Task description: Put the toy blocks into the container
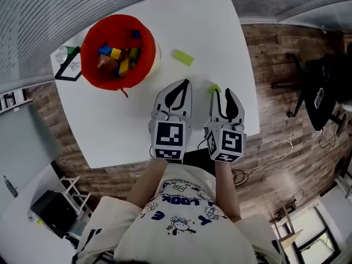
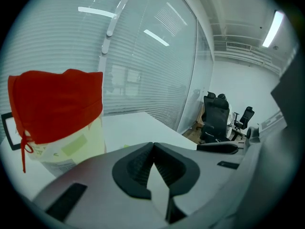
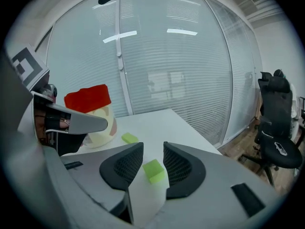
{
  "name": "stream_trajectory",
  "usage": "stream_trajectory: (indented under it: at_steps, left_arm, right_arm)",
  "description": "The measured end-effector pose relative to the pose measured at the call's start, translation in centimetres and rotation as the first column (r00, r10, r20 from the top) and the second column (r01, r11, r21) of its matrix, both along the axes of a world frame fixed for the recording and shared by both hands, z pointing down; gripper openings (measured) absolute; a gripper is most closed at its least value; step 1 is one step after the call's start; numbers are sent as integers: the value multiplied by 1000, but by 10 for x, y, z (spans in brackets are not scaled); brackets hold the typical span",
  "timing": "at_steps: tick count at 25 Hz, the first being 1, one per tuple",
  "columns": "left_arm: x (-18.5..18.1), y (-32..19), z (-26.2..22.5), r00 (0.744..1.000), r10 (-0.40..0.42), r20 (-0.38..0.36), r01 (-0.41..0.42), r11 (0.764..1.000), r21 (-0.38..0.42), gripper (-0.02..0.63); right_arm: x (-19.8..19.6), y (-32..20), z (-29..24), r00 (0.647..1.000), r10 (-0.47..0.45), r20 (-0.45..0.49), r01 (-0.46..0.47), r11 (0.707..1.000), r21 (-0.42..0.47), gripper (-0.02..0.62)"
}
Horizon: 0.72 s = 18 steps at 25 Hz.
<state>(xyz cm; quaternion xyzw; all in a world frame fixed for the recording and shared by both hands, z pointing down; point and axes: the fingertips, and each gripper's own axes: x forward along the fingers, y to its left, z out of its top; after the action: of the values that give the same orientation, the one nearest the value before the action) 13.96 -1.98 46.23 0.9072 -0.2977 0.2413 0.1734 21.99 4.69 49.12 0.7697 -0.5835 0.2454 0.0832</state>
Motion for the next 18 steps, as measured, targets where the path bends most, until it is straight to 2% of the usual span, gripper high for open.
stream_trajectory:
  at_steps: [18]
  left_arm:
    - [5, -1, 29, 1000, -3, 30, 6, 997, -75, 32]
  right_arm:
    - [-7, -7, 36, 995, -94, 34, 97, 991, -94, 185]
